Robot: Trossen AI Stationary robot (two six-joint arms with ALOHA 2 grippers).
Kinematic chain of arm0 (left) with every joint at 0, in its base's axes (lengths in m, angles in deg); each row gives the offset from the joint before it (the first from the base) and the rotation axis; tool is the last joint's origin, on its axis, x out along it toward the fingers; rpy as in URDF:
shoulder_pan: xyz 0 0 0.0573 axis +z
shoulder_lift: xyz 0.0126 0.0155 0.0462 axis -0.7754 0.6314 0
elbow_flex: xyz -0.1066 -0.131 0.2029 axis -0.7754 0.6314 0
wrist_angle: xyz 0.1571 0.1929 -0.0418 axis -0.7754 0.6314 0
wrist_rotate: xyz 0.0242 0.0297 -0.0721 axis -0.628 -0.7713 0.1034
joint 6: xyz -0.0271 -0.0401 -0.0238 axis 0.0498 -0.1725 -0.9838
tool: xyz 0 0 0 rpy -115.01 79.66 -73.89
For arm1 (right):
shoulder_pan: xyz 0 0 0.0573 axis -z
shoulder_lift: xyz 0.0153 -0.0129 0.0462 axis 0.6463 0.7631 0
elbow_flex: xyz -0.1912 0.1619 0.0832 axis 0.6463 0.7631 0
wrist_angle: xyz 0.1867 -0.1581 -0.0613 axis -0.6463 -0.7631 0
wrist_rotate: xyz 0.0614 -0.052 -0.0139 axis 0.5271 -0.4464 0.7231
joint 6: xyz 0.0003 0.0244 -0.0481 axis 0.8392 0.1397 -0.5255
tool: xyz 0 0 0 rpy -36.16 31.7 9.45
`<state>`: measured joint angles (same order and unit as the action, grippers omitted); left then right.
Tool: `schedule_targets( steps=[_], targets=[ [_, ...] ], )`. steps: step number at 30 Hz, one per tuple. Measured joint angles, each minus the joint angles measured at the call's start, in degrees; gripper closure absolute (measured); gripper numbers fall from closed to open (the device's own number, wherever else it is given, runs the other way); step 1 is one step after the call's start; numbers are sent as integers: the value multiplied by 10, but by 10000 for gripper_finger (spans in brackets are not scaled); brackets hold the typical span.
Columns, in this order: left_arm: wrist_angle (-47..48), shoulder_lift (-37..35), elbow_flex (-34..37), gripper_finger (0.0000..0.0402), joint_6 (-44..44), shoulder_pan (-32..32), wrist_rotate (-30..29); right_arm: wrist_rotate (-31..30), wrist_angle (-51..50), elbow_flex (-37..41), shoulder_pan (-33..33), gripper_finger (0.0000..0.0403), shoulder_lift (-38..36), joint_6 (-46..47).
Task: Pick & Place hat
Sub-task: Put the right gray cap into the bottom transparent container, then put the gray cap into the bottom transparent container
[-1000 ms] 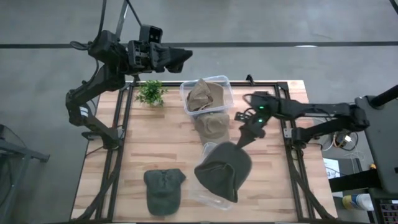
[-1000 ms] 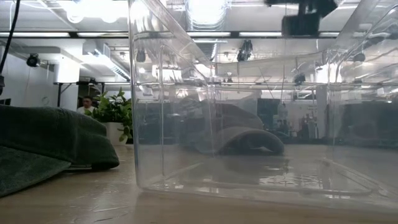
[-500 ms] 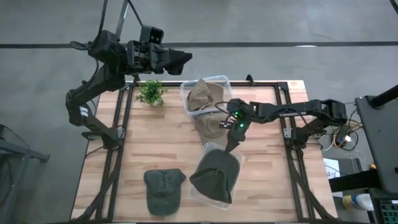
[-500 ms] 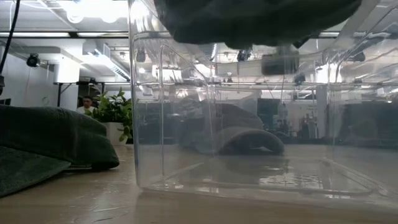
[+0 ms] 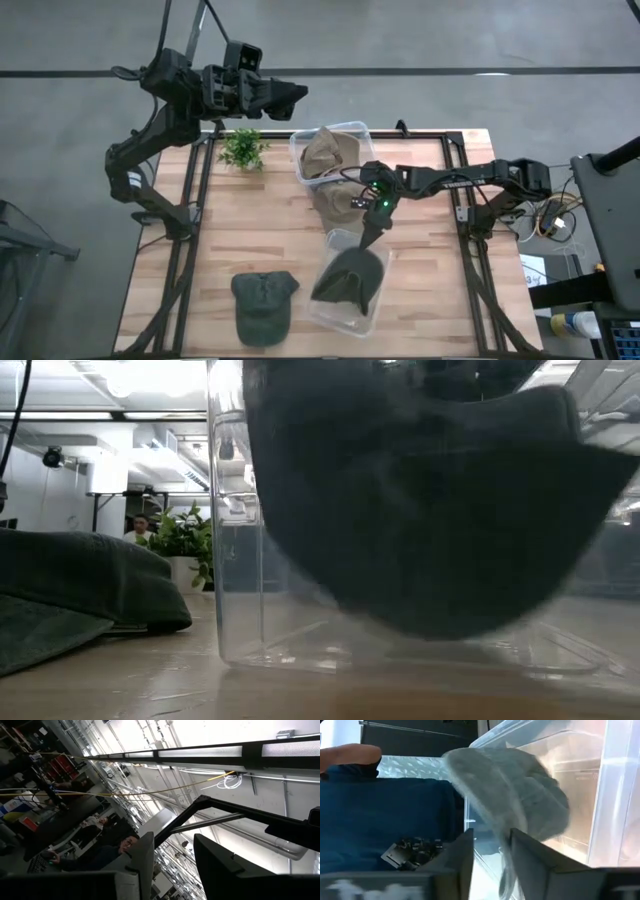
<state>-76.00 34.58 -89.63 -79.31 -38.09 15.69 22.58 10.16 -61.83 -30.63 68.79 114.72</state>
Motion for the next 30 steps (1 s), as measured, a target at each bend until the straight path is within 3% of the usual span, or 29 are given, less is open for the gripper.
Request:
schedule_targets(
  steps=[5, 11, 14, 24, 30],
  targets=[
    [0, 0, 0, 271, 2, 0, 0, 4, -20, 0, 10, 216, 3, 26],
    [0, 0, 0, 271, 11, 5, 0, 77, -25, 0, 28, 165, -6, 55],
    [0, 0, 2, 271, 20, 7, 0, 98, -26, 0, 38, 158, -10, 79],
    [45, 1, 7, 271, 56, 9, 21, 85, -24, -38, 33, 164, -66, 72],
    [142, 1, 7, 271, 109, 11, 41, 19, -26, -56, 34, 167, -112, 58]
  ],
)
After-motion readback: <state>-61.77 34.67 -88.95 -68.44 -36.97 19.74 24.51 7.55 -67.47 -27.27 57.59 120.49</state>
